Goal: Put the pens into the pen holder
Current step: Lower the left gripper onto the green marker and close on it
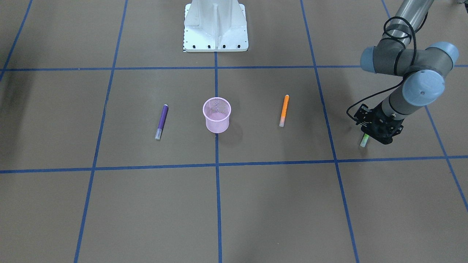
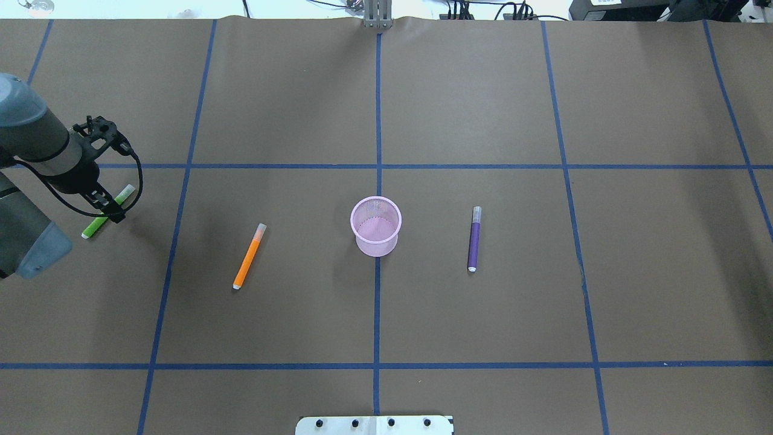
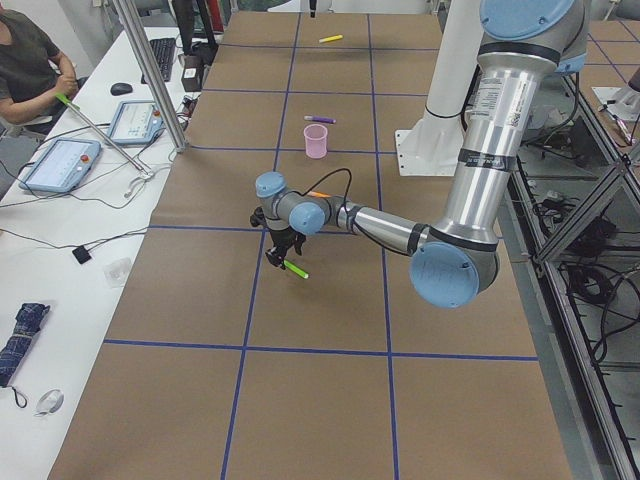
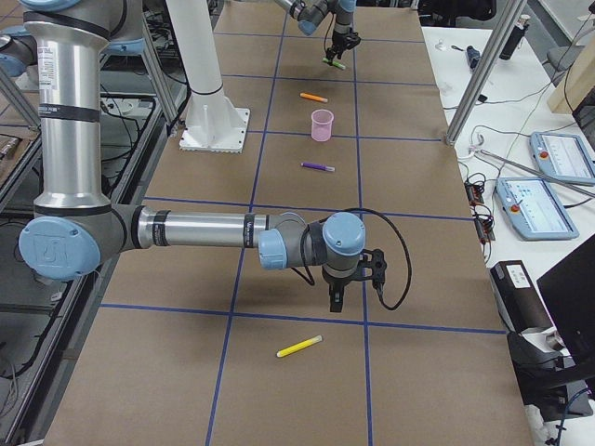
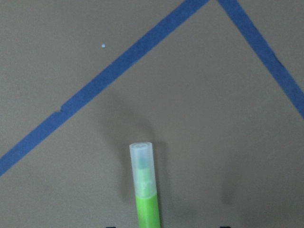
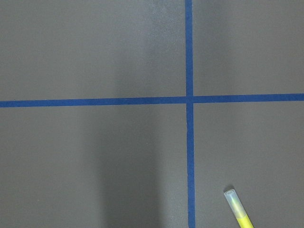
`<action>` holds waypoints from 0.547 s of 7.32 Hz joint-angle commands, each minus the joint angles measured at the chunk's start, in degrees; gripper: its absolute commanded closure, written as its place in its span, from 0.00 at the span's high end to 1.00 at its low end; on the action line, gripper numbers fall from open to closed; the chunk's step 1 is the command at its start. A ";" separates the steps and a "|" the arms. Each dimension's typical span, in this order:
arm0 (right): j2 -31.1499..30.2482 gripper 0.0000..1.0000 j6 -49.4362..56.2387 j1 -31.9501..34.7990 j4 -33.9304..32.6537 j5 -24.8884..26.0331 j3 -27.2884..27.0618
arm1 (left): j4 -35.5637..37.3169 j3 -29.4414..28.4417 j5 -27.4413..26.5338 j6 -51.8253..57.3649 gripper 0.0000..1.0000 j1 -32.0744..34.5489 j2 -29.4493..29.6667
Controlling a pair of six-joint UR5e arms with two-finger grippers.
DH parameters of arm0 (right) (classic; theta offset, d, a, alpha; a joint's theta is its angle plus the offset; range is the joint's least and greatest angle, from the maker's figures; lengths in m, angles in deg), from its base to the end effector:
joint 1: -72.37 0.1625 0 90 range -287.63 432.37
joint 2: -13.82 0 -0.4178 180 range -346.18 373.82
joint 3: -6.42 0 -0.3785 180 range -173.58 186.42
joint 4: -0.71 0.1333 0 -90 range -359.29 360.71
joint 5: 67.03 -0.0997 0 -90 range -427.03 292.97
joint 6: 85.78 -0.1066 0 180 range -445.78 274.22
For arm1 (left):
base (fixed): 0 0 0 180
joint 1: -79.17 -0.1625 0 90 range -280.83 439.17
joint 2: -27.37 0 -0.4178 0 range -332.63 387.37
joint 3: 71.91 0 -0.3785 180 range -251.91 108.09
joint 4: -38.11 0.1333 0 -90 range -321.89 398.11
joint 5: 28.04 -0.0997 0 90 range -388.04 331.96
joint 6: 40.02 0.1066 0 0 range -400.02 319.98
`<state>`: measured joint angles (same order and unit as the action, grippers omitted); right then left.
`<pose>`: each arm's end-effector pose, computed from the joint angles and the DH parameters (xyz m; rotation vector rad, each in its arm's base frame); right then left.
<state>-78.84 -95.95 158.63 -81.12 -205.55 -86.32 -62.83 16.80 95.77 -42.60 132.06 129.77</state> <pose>0.0228 -0.4704 0.6349 0.0319 -0.8554 0.0443 0.2950 -0.5126 0.5423 0.1567 0.6889 0.6915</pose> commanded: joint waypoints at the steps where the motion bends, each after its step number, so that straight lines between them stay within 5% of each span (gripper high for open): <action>1: -0.24 1.00 0.05 -0.03 0.09 -0.08 0.01 | -0.05 -1.25 0.03 0.12 0.75 -0.07 0.52; 4: -0.33 1.00 -0.03 -0.03 0.00 -0.08 0.01 | 0.04 -1.34 0.12 0.04 0.67 -0.07 0.70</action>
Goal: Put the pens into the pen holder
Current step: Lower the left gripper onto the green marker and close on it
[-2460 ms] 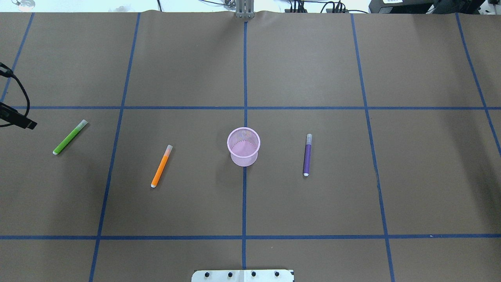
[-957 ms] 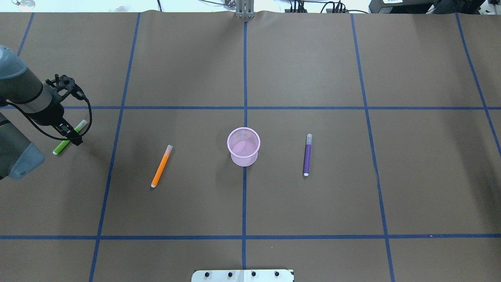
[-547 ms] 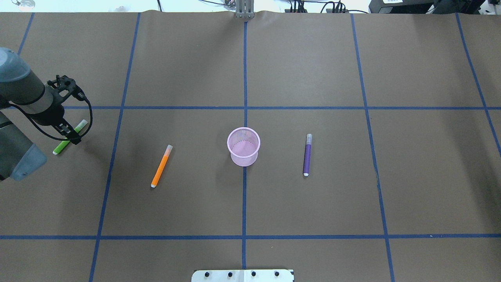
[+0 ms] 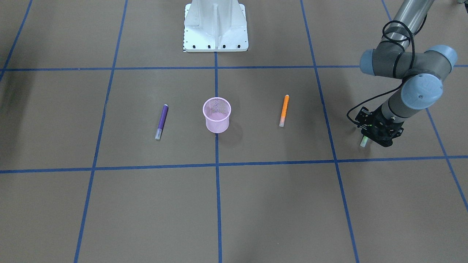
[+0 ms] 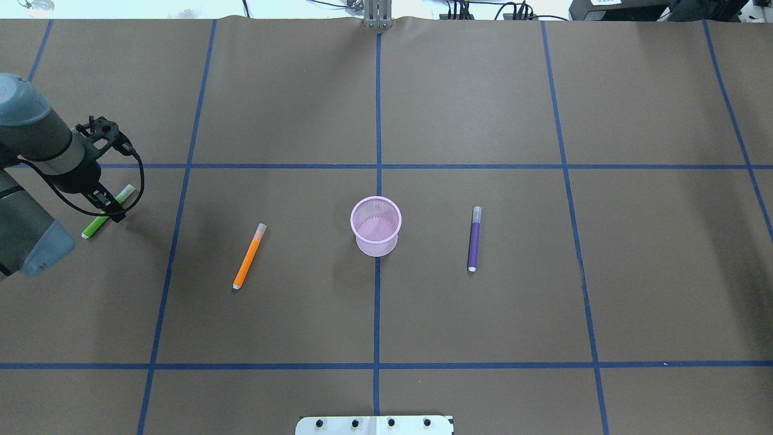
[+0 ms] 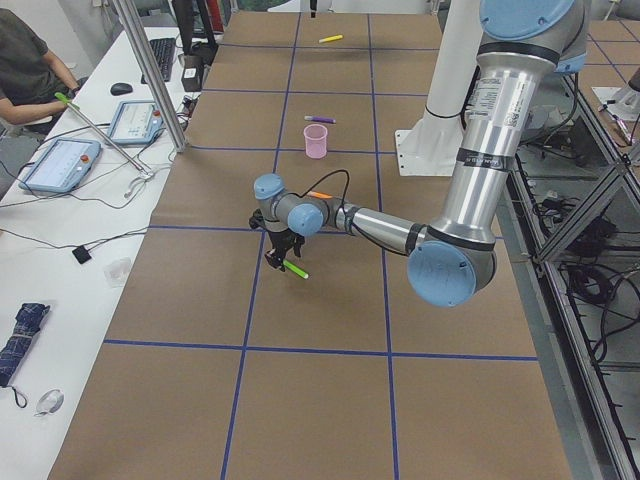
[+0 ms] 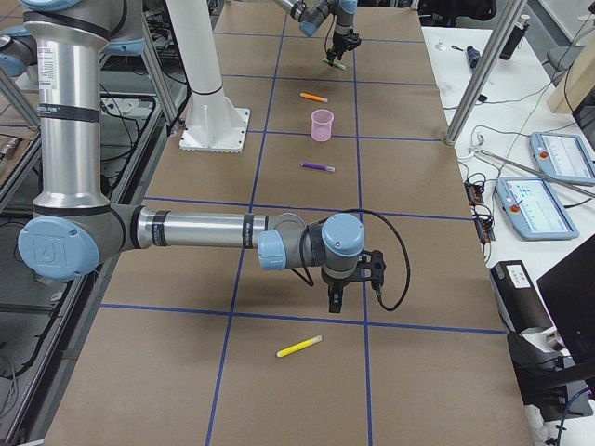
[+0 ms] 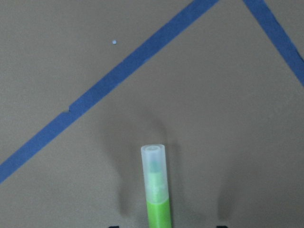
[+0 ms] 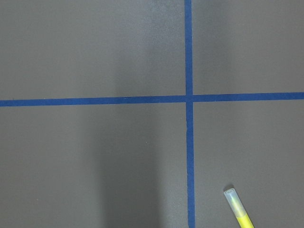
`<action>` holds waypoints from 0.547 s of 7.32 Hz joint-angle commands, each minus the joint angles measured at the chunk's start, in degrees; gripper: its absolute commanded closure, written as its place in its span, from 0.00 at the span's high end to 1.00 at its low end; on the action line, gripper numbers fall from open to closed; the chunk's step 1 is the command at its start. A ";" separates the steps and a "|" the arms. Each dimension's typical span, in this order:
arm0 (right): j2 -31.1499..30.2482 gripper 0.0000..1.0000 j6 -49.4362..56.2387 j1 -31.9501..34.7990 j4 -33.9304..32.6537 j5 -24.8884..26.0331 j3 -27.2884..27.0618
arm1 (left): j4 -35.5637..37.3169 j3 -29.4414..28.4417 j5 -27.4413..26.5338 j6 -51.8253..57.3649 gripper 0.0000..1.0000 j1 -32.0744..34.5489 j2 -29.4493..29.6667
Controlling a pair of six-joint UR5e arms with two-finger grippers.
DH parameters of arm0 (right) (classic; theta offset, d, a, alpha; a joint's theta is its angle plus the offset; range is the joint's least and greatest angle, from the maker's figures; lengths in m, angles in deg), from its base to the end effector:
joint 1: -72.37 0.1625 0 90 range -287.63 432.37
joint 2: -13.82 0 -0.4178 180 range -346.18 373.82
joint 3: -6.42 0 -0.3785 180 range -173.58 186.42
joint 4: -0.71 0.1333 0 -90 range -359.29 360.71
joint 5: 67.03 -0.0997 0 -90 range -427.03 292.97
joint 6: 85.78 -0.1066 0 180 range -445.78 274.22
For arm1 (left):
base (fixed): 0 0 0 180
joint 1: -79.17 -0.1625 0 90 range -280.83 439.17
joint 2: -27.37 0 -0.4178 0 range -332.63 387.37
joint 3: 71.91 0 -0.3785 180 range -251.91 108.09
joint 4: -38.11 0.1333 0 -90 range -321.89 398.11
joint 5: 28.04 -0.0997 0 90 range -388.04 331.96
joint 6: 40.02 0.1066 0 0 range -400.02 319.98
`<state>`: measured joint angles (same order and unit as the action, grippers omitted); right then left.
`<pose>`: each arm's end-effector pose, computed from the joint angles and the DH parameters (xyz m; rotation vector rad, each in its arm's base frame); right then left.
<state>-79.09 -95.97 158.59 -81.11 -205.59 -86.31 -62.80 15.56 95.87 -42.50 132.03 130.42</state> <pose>0.0226 -0.4683 0.6369 0.0273 -0.8557 0.0458 0.2983 -0.5162 0.5463 0.1463 0.6872 0.6911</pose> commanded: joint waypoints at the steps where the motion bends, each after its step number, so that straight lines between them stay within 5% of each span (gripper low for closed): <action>1: -0.16 1.00 0.08 0.00 -0.01 -0.04 0.00 | 0.01 -0.10 0.02 0.02 0.65 -0.03 0.05; 4: -0.16 1.00 -0.01 0.00 -0.01 0.05 0.00 | 0.01 -0.46 0.02 0.02 0.62 0.06 0.05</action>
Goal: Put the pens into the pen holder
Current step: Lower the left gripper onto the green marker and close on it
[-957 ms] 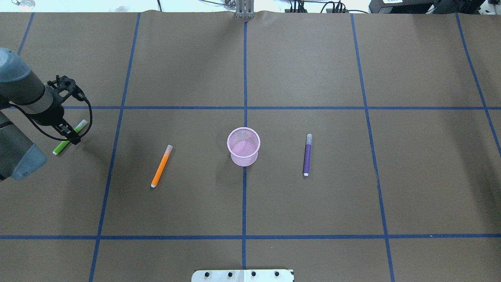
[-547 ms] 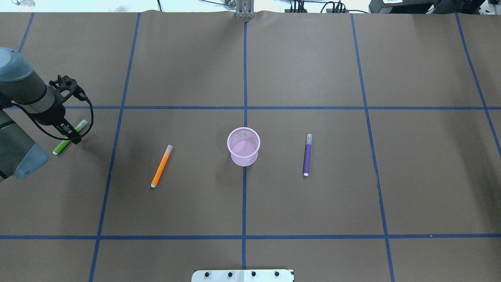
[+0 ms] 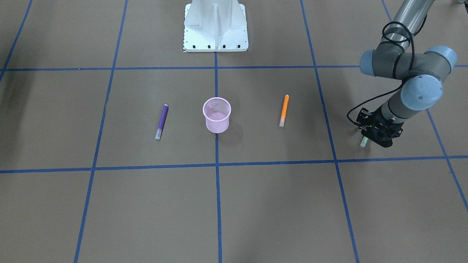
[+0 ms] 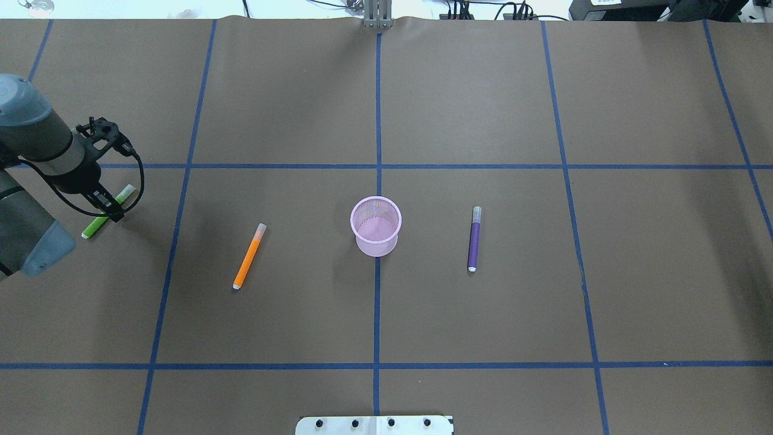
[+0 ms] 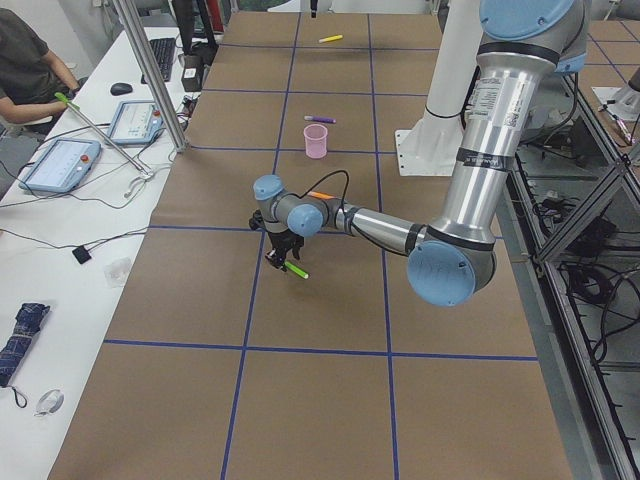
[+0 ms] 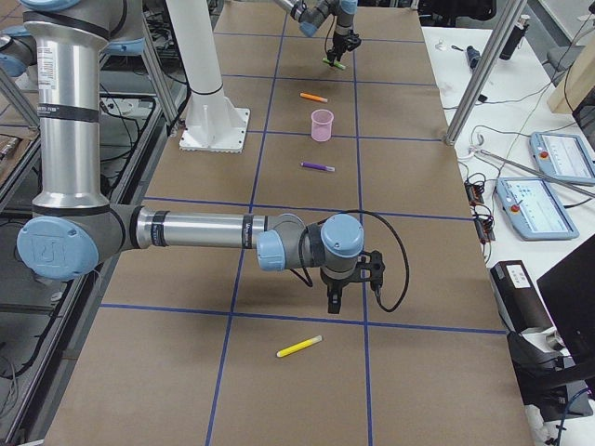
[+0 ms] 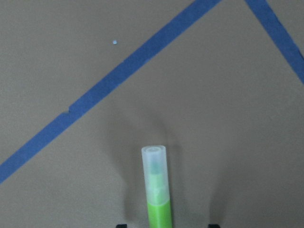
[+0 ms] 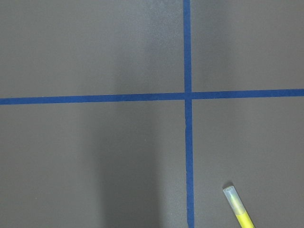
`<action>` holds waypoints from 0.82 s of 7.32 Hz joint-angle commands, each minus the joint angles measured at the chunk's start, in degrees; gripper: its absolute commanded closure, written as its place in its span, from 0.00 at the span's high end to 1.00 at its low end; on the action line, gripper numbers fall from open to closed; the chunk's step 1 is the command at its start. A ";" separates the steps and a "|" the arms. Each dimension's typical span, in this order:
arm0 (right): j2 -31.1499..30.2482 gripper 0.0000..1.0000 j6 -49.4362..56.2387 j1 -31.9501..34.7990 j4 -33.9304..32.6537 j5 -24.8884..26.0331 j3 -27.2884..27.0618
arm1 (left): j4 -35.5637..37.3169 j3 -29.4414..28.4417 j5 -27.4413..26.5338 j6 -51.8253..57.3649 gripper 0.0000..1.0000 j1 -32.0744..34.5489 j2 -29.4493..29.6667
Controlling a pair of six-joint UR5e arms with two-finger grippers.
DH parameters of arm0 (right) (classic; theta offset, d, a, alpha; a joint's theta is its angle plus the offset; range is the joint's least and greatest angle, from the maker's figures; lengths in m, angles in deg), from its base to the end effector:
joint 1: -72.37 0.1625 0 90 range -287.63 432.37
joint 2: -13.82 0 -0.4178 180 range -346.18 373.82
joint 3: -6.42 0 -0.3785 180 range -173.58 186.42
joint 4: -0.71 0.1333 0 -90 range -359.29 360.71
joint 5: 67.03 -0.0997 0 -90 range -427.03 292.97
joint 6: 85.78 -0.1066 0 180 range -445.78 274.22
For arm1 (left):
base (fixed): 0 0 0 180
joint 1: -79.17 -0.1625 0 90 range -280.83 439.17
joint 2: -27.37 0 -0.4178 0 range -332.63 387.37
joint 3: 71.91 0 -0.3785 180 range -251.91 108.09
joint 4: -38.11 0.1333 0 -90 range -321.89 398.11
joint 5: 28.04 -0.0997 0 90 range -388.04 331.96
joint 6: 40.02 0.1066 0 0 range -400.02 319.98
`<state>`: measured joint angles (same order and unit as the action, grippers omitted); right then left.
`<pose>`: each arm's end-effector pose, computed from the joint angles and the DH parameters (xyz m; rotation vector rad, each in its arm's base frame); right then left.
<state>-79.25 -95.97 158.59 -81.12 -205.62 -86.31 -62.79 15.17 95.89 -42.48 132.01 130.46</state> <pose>0.0226 -0.4670 0.6382 0.0244 -0.8560 0.0470 0.2988 -0.5164 0.5493 0.1402 0.6856 0.6901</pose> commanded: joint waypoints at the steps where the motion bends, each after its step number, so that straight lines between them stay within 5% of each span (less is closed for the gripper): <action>1: -0.01 1.00 -0.01 0.00 0.00 0.07 0.00 | 0.00 -0.24 0.09 0.00 0.61 -0.01 0.00; 6: -0.01 1.00 -0.01 0.00 0.00 0.07 0.09 | 0.00 -0.42 0.09 0.00 0.46 -0.01 0.00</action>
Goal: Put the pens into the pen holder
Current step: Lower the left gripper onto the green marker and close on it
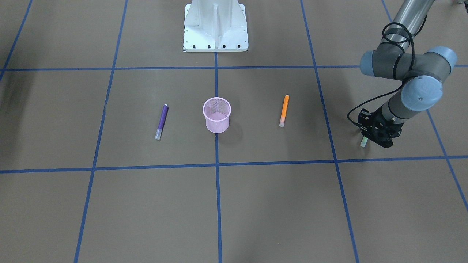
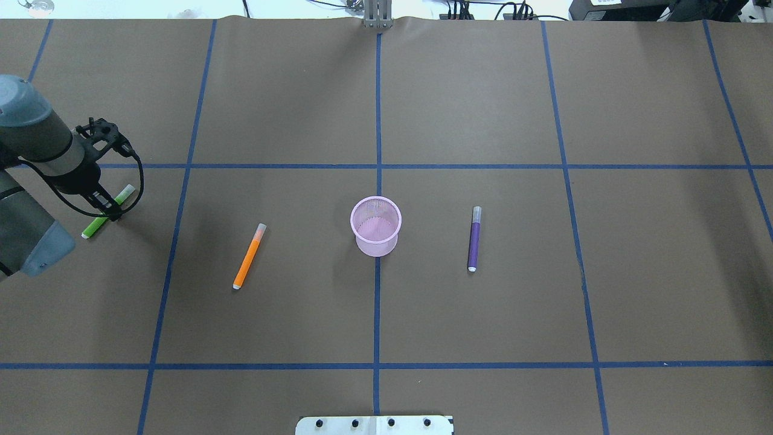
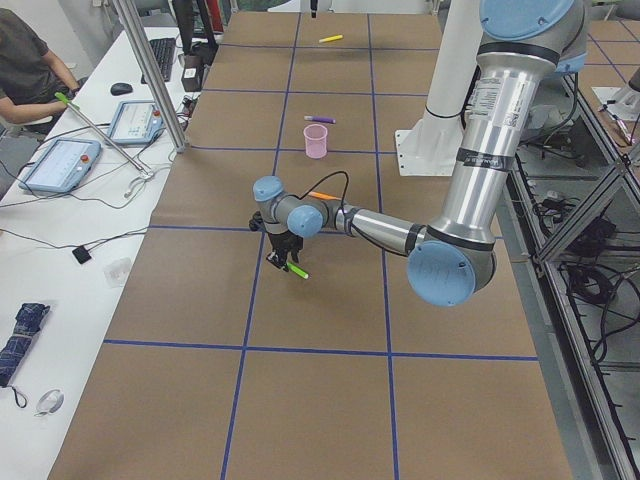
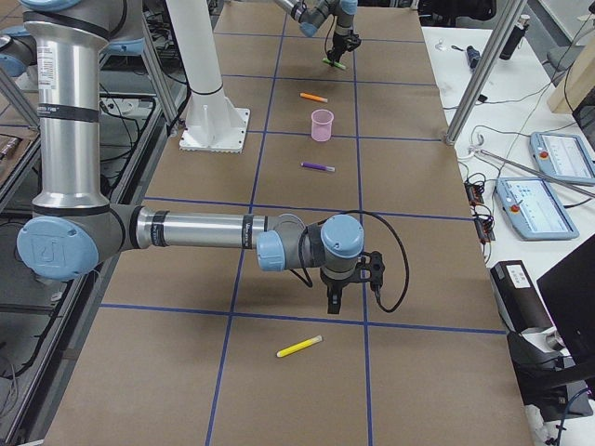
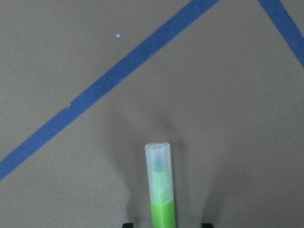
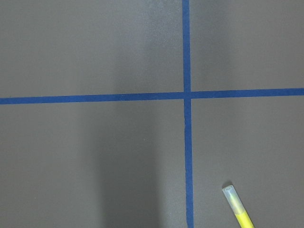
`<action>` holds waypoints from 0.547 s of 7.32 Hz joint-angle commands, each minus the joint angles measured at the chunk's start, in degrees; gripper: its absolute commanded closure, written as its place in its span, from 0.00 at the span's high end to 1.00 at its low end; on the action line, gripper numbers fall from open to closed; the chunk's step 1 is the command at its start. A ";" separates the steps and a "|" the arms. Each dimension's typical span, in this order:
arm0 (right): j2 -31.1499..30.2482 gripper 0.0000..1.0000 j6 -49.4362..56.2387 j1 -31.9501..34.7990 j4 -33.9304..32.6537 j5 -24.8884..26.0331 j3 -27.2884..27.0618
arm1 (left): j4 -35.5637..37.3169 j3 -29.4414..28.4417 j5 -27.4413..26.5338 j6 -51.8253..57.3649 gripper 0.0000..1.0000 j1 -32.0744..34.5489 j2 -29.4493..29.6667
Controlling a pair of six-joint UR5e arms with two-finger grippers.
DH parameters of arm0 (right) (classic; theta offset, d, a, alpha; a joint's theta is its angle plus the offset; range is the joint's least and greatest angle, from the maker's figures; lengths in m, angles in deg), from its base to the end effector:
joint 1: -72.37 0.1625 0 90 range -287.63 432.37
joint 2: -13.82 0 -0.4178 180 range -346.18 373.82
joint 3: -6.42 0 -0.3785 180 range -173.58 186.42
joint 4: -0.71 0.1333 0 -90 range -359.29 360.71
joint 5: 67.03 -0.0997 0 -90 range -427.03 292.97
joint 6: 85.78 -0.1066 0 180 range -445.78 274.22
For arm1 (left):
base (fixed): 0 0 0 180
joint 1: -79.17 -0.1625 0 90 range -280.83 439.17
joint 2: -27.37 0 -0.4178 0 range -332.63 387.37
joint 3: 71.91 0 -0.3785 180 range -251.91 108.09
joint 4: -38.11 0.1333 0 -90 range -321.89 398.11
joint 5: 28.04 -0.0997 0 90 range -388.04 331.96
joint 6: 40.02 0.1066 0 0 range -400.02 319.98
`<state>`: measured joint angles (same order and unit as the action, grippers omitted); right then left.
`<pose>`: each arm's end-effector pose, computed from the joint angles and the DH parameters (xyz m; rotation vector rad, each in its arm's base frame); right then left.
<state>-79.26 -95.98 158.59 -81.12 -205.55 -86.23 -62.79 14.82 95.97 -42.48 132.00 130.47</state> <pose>0.0227 -0.4669 0.6391 0.0231 -0.8546 0.0479 0.2991 -0.5164 0.5522 0.1340 0.6851 0.6889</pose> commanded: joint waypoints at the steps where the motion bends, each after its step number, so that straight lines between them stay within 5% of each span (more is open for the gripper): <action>1: 0.00 1.00 0.00 0.00 0.00 0.00 0.09 | 0.00 -0.07 0.01 0.00 0.40 0.09 0.00; 2: 0.00 1.00 0.00 0.00 0.00 0.00 0.09 | 0.00 -0.16 0.01 0.00 0.31 0.00 -0.09; 3: 0.00 1.00 0.00 0.00 0.00 0.00 0.09 | 0.00 0.01 0.09 0.00 0.07 0.09 -0.09; 4: 0.00 1.00 0.00 0.00 0.00 0.00 0.09 | 0.00 -0.07 1.75 -0.09 0.00 0.09 -0.35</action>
<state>-79.26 -95.98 158.59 -81.12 -205.55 -86.14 -62.79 14.76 96.43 -42.50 132.05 130.32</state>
